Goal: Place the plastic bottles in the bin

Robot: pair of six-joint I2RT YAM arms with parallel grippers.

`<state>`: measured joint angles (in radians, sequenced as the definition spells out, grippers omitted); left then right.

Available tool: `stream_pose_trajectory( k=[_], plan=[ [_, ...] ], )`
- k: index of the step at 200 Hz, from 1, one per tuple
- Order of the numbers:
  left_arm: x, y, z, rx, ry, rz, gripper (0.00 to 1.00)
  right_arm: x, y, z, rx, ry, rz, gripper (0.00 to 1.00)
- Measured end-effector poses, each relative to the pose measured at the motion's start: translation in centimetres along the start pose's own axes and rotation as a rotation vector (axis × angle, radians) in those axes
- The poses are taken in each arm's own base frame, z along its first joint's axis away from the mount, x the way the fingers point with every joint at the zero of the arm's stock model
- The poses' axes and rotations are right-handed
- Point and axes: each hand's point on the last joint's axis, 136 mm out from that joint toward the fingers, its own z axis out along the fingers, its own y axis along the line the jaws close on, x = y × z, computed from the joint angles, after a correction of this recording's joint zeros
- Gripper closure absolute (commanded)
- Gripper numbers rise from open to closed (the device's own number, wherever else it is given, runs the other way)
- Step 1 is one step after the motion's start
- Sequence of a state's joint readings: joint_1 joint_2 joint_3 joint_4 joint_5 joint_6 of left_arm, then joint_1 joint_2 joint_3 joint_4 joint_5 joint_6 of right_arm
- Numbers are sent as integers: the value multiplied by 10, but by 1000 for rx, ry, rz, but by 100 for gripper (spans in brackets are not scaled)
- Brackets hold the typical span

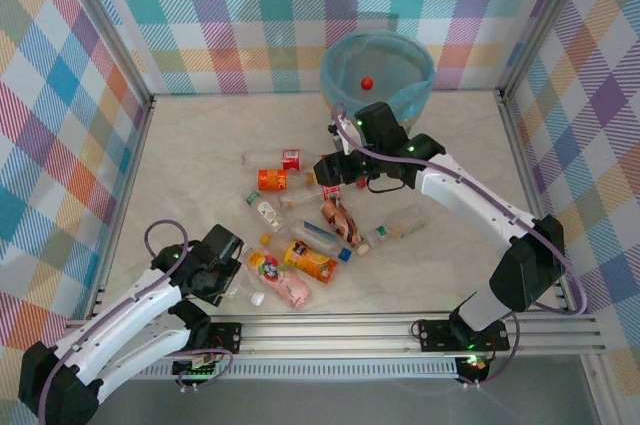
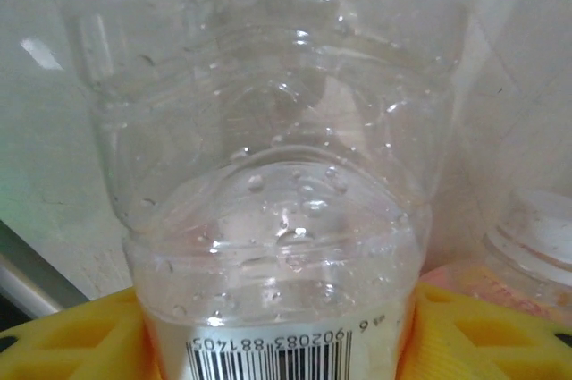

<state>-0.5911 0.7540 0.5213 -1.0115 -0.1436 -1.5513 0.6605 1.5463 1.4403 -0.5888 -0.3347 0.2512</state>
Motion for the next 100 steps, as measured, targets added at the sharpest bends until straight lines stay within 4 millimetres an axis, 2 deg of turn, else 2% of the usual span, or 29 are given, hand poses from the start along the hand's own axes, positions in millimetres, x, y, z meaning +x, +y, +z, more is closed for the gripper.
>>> stream_pose_trajectory(
  k=[27, 57, 79, 100],
  plan=[
    [-21, -12, -30, 45, -98, 24, 42, -6, 4, -5, -3, -10, -5, 46],
    [-49, -37, -81, 128, -238, 117, 40, -19, 13, -15, -10, -39, -23, 46],
    [-66, -69, -126, 222, -339, 247, 41, -36, 22, -29, -11, -81, -57, 45],
    [-71, -105, -165, 333, -409, 408, 44, -58, 36, -48, -13, -144, -107, 45]
  ],
)
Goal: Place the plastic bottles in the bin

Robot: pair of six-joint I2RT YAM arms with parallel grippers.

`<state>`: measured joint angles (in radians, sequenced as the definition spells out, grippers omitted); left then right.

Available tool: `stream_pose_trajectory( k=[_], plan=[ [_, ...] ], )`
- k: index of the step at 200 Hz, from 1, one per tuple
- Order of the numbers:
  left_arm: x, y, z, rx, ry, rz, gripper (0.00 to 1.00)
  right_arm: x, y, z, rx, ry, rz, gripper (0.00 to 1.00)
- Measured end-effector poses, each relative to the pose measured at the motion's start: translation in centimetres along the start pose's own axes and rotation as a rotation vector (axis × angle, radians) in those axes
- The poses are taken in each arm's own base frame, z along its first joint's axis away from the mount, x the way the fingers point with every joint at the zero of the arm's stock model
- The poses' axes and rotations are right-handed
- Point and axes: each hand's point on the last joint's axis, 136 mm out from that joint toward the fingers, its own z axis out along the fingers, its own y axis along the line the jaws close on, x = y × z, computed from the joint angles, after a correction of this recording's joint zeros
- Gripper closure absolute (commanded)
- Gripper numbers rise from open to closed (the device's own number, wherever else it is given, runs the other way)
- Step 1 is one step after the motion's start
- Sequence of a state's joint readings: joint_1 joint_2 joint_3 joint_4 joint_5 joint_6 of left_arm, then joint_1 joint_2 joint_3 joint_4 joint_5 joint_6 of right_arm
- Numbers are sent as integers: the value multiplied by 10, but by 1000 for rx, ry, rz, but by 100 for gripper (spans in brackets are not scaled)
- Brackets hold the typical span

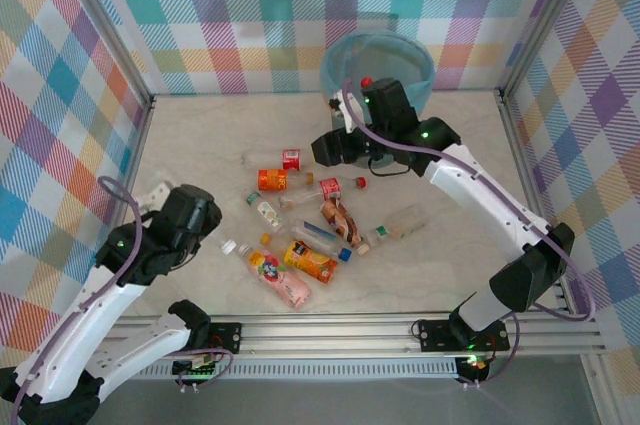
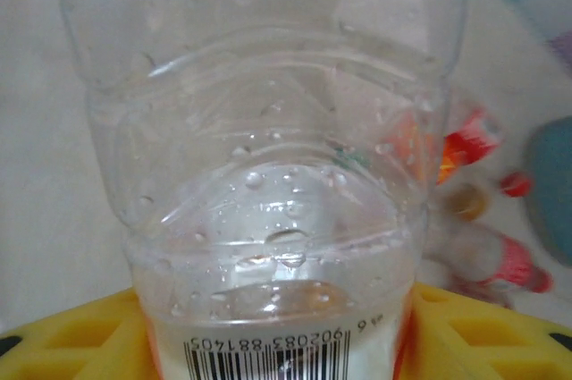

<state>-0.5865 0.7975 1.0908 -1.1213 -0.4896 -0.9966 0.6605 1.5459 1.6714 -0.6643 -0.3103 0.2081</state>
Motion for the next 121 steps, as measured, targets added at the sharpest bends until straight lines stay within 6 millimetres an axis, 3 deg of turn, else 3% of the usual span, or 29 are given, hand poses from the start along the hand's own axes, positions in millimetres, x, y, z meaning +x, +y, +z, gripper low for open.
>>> stream_pose_trajectory(
  k=[21, 45, 77, 121],
  plan=[
    [-24, -45, -14, 120, -40, 161, 47, -26, 14, -18, -13, -69, -47, 44],
    [-35, -99, -25, 251, -69, 354, 49, -44, 31, -40, -42, -135, -94, 42],
    [-8, -151, -29, 410, -59, 615, 49, -53, 56, -67, -119, -194, -133, 38],
    [22, -189, -45, 564, -86, 841, 48, -57, 72, -78, -187, -217, -138, 30]
  ],
)
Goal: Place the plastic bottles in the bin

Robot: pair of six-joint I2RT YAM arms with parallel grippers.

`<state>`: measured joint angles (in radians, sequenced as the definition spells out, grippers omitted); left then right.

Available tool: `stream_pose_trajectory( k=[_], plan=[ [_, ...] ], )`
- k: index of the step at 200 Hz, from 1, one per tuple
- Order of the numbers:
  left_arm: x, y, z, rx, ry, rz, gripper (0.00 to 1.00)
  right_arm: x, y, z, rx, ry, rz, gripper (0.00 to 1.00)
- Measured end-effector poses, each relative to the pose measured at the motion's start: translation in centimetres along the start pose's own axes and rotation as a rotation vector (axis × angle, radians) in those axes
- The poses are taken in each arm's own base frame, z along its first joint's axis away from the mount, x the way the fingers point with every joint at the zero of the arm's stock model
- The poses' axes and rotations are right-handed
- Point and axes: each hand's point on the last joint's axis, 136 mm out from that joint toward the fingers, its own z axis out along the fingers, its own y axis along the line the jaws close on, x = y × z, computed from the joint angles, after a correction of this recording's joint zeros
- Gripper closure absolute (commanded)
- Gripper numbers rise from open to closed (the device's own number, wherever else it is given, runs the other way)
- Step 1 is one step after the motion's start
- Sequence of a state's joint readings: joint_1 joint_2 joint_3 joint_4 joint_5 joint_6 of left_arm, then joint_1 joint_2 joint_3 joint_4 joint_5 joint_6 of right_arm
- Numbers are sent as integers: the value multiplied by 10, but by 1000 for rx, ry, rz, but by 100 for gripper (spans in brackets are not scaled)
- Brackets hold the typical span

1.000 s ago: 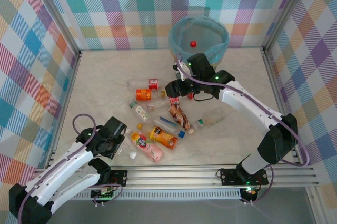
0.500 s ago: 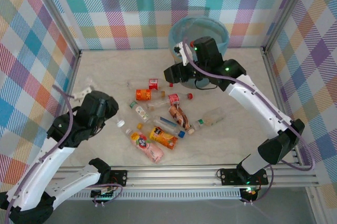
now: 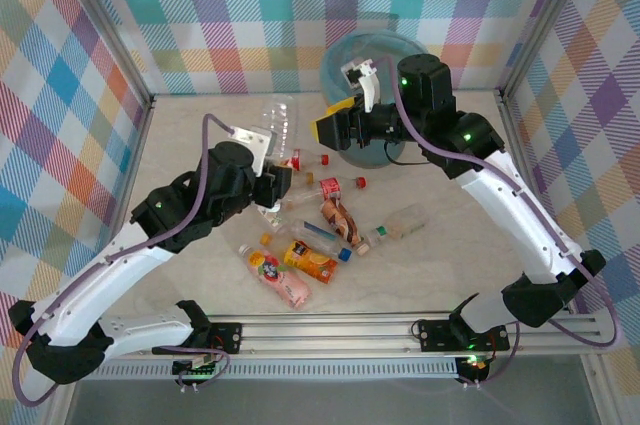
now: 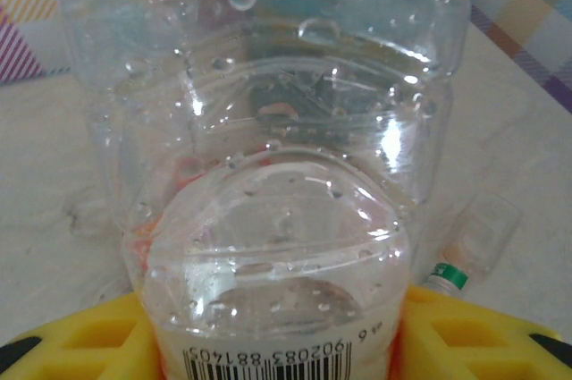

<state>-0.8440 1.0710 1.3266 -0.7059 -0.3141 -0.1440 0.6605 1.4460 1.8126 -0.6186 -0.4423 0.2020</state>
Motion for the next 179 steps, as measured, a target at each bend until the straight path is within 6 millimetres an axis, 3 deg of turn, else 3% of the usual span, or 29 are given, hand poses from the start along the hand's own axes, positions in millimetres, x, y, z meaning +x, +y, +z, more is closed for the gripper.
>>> stream_pose_trajectory(
  k=[73, 179],
  plan=[
    [3, -36, 5, 106, -23, 106, 48, 2, 3, 2, -26, 12, 53, 19],
    [10, -58, 16, 139, -4, 176, 48, 12, -11, 15, -15, 53, 109, 22]
  ],
)
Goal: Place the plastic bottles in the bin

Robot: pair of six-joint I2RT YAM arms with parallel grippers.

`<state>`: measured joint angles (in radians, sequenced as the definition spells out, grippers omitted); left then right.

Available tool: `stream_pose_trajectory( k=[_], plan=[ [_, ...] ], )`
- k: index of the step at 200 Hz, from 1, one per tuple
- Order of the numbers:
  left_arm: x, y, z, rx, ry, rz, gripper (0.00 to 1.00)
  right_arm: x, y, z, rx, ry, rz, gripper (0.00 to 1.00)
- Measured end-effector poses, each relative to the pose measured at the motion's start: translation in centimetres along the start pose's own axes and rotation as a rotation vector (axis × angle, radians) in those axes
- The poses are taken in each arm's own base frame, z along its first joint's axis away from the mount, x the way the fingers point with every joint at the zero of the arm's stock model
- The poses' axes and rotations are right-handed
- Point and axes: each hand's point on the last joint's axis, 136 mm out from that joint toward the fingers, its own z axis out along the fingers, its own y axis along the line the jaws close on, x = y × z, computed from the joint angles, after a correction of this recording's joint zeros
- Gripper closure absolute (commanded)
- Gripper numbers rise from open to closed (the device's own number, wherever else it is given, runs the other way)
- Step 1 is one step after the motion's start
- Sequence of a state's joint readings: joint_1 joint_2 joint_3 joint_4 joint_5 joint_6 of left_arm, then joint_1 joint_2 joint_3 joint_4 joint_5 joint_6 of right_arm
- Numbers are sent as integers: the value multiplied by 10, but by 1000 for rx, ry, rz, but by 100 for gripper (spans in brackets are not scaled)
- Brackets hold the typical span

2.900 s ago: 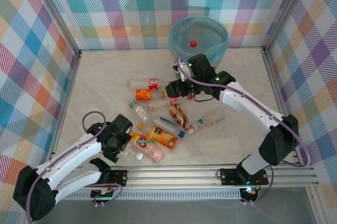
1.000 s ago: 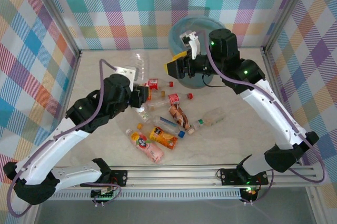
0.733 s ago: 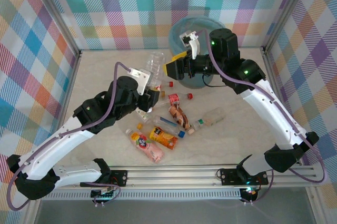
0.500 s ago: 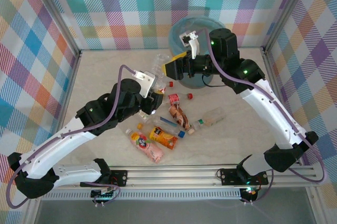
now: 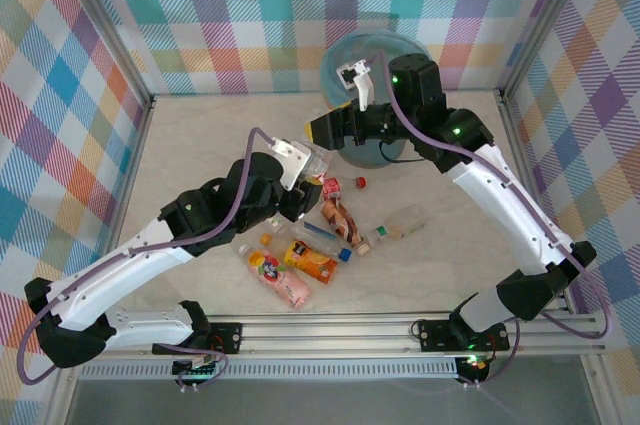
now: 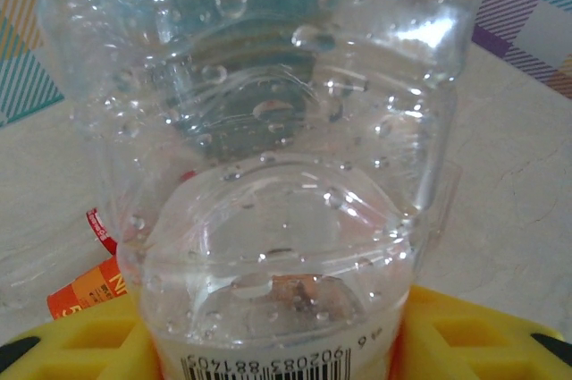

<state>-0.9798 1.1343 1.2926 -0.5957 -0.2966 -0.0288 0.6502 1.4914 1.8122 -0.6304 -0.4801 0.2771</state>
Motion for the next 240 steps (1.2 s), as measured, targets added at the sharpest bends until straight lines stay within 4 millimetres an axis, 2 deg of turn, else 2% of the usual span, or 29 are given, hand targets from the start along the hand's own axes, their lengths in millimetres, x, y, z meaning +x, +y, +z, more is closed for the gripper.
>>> stream_pose_trajectory(
  k=[61, 144, 169, 195, 215, 240],
  plan=[
    [-1, -1, 1, 0, -2, 11, 45, -1, -2, 0, 10, -3, 2, 37],
    [-9, 2, -3, -15, -40, 14, 25, -1, -2, 0, 8, -3, -1, 46],
    [-14, 4, -7, -22, -69, 8, 16, 0, -2, 0, 8, -2, 0, 46],
    [-16, 6, -13, -20, -86, 1, 10, -1, -3, -3, 28, 0, -8, 46],
    [-18, 7, -20, -14, -110, -7, 9, -13, -3, -12, 79, -21, -56, 46],
    [-25, 8, -32, 2, -149, -26, 9, -43, -5, -31, 179, -94, -157, 46]
  ],
)
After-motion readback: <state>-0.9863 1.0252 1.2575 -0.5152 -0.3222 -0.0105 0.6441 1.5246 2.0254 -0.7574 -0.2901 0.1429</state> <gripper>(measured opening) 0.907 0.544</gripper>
